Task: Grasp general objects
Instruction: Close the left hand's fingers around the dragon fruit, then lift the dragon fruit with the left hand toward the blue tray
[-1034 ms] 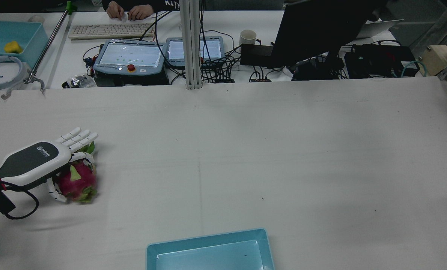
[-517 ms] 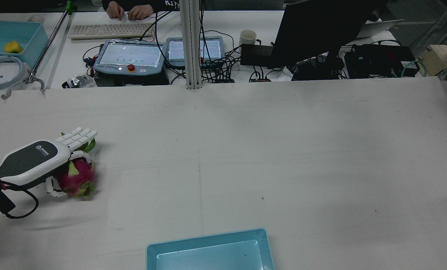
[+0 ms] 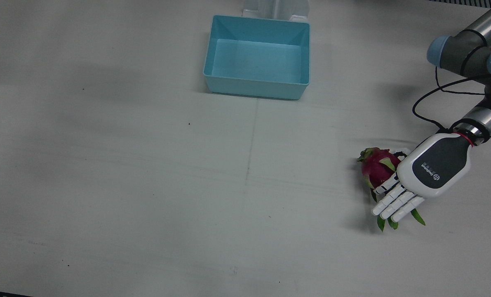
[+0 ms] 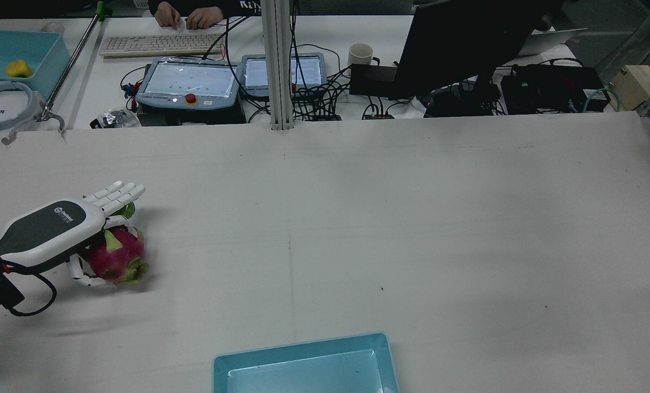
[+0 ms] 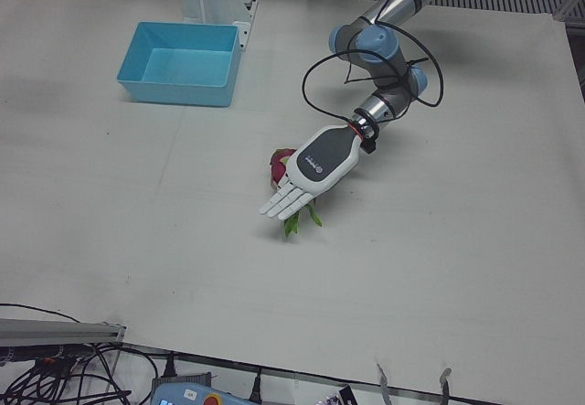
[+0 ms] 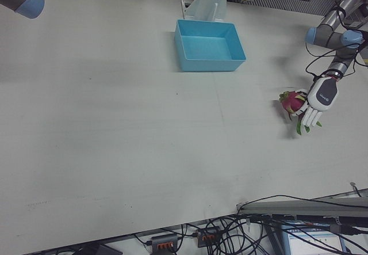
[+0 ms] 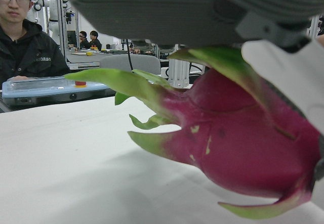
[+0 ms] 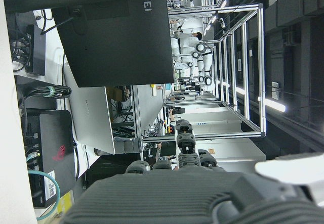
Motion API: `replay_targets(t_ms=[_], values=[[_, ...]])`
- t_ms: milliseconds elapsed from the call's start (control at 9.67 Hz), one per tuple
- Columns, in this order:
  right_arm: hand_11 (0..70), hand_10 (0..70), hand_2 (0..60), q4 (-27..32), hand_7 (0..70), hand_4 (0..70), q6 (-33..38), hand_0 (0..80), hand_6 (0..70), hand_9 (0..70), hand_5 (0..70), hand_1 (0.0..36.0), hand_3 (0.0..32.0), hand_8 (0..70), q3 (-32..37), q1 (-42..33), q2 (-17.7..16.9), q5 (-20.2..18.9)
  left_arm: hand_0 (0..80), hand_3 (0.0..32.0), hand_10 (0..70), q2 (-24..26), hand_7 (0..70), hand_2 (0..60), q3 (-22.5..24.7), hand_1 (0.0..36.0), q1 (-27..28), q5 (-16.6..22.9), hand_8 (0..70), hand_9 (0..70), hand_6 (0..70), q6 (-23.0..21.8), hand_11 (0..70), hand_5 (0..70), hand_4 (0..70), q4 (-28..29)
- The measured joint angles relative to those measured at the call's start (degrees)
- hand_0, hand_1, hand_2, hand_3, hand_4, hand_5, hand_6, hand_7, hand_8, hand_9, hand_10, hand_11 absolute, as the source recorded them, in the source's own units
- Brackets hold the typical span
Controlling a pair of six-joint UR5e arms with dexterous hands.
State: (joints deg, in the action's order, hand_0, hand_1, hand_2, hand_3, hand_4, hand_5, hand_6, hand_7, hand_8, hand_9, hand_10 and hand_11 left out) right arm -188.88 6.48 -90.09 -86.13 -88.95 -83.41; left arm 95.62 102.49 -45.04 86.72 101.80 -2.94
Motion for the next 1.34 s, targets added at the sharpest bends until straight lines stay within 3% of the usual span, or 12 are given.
replay_targets(t_ms=[517,828,931,1345], values=[[0.0,0.0,0.0,0.0,0.0,0.0,-0.1,0.0,0.0,0.0,0.0,0.0,0.0,0.0,-0.1,0.0,0.0,0.0,50.5,0.0,1.4,0.9,3.2,60.0,9.6,36.0,-0.5,6.8,1.4,0.0,0.0,-8.2,4.6,38.6,25.9,-7.8],[0.0,0.0,0.0,0.0,0.0,0.0,-0.1,0.0,0.0,0.0,0.0,0.0,0.0,0.0,-0.1,0.0,0.0,0.0,53.9,0.0,2.3,8.0,5.2,60.0,12.3,36.0,-5.5,17.5,1.1,0.0,0.6,-18.1,6.2,40.0,27.3,-16.1],[0.0,0.0,0.0,0.0,0.0,0.0,-0.1,0.0,0.0,0.0,0.0,0.0,0.0,0.0,-0.1,0.0,0.0,0.0,55.6,0.0,2.5,9.7,6.1,60.0,13.2,36.0,-6.9,20.8,1.6,0.0,1.8,-22.2,6.5,41.7,30.6,-17.8],[0.0,0.0,0.0,0.0,0.0,0.0,0.0,0.0,0.0,0.0,0.0,0.0,0.0,0.0,-0.1,0.0,0.0,0.0,64.2,0.0,1.9,10.9,10.6,60.0,14.5,36.0,-8.1,29.5,2.4,0.7,5.5,-37.8,5.8,46.9,41.9,-16.4]])
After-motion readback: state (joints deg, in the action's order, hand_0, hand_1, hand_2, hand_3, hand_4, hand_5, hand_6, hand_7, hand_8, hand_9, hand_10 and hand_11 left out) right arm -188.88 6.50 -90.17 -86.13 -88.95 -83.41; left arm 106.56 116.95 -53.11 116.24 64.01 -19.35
